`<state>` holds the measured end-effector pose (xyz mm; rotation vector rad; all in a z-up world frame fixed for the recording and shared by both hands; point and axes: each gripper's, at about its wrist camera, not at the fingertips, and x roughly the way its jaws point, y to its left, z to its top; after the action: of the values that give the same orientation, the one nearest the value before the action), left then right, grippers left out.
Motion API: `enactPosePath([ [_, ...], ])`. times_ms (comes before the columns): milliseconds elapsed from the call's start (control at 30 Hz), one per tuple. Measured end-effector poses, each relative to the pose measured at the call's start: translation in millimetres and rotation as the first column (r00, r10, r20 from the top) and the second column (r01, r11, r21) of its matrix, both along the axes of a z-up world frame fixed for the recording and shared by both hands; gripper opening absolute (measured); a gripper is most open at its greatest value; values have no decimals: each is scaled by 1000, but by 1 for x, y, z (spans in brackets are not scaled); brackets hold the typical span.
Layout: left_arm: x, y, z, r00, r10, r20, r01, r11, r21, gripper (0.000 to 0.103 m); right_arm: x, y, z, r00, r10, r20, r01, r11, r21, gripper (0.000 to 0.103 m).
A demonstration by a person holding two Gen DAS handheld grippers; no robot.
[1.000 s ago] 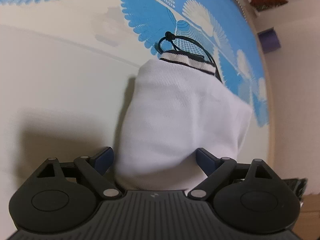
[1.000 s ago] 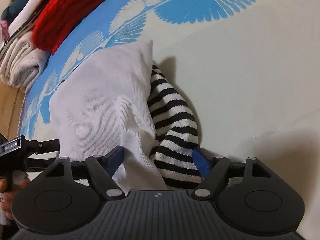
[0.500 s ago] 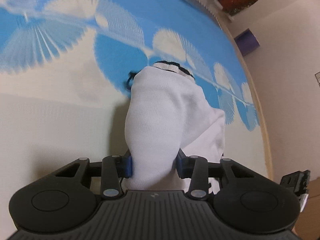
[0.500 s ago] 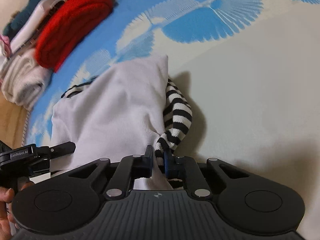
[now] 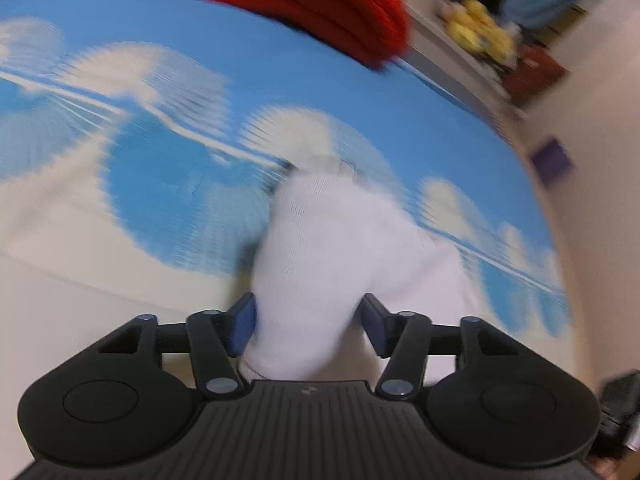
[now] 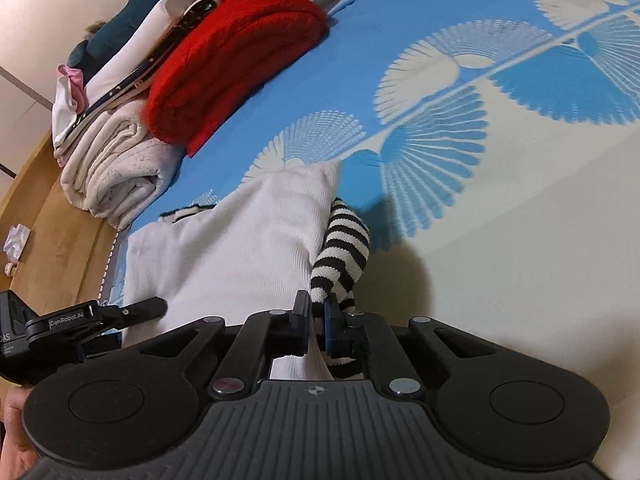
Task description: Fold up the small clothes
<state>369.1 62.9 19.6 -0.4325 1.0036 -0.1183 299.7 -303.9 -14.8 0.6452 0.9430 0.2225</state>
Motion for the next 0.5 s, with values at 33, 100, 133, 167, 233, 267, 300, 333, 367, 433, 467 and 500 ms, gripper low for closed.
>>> enactPosePath([
  [33,-2,3,2,1000,4,5,-4,1000,25,62,2,3,-3,1000,-1,-10,1,1000,-14,6],
  [100,-7,8,4,1000,-30,-6,30,1000,10,62,5,11,-10,999,7,-35,-9,999,-46,6],
  [133,-10,7,4,998,-60,-19,60,998,-2,62,6,16,-13,999,10,-40,-14,996,-83,6],
  [167,-13,5,4,995,-95,-30,95,996,-1,62,7,20,-14,999,12,-43,-17,993,-120,6],
  [233,-19,-5,0,984,-173,-45,175,984,41,62,11,24,-19,998,7,-63,-16,989,-147,6],
  [267,-21,-10,-4,978,-204,-50,207,976,65,62,11,24,-21,997,4,-74,-15,988,-152,6],
  [300,-23,-15,-15,969,-237,-67,243,965,98,62,12,24,-23,997,6,-81,-19,986,-165,6],
  [333,-23,-21,-32,956,-264,-125,282,945,165,65,12,26,-25,997,11,-83,-27,982,-186,6],
  [367,-28,-24,-47,949,-275,-156,303,930,209,75,12,27,-26,996,14,-84,-31,980,-199,6],
  [433,-33,-19,-52,952,-259,-162,292,927,235,77,10,30,-27,996,18,-87,-36,977,-209,8],
  [467,-33,-16,-45,958,-241,-157,271,938,217,73,9,30,-26,996,16,-87,-34,977,-210,9],
  [500,-35,-14,-36,963,-232,-137,256,945,205,69,7,30,-22,996,12,-83,-29,977,-212,14],
])
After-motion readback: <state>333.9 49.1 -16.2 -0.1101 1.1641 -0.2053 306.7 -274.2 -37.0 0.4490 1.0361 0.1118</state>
